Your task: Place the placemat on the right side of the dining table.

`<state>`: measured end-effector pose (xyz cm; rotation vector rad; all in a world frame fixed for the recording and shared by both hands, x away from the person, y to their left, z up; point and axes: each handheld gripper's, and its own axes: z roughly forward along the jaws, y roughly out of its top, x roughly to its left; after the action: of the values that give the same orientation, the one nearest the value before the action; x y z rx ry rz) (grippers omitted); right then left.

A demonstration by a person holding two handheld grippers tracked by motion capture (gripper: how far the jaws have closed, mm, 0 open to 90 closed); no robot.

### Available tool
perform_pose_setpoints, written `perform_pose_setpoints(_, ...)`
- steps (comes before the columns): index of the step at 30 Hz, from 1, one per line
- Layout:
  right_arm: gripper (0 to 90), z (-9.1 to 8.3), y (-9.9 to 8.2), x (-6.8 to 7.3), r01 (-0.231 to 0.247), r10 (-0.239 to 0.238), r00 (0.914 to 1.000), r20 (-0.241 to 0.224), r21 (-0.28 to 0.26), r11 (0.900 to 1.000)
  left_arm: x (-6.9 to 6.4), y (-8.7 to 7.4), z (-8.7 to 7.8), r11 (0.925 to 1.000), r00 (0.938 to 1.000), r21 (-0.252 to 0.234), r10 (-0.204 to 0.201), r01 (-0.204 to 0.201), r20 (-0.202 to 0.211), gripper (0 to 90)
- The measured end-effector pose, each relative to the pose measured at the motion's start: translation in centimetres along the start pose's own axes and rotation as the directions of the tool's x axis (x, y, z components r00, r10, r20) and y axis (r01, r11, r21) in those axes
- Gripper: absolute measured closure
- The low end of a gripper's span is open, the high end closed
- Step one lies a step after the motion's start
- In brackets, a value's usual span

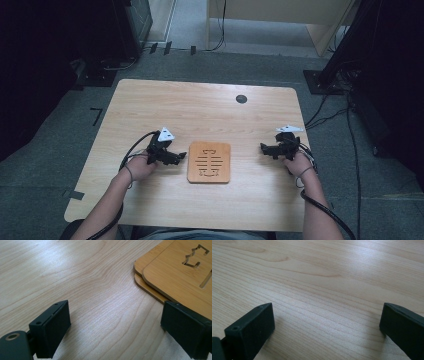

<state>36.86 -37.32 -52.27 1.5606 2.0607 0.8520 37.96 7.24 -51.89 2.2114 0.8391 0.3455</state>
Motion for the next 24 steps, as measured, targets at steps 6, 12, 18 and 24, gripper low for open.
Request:
perform_pose_setpoints(6, 0.0, 0.0, 0.0, 0.0, 0.0, 0.0, 1.0, 0.0, 0.0, 1.0, 0.0, 0.0, 0.0, 1.0, 1.0, 0.0, 0.0, 0.0, 0.0, 8.0)
perform_pose_setpoints(12, 0.0, 0.0, 0.0, 0.0, 0.001, -0.001, 1.0, 0.0, 0.0, 1.0, 0.0, 0.0, 0.0, 1.0, 1.0, 0.0, 0.001, -0.001, 0.0, 8.0)
perform_pose_setpoints(18, 0.0, 0.01, -0.01, 0.0, 0.0, 0.0, 1.0, 0.0, -0.002, 1.0, 0.0, 0.0, 0.0, 1.0, 1.0, 0.0, 0.0, 0.0, 0.0, 8.0)
perform_pose_setpoints(24, 0.0, 0.14, -0.19, -0.12, 0.015, -0.015, 0.9998, -0.013, -0.03, 0.9995, 0.0, 0.0, 0.01, 1.0, 1.0, 0.0, 0.0, 0.0, 0.001, 8.0)
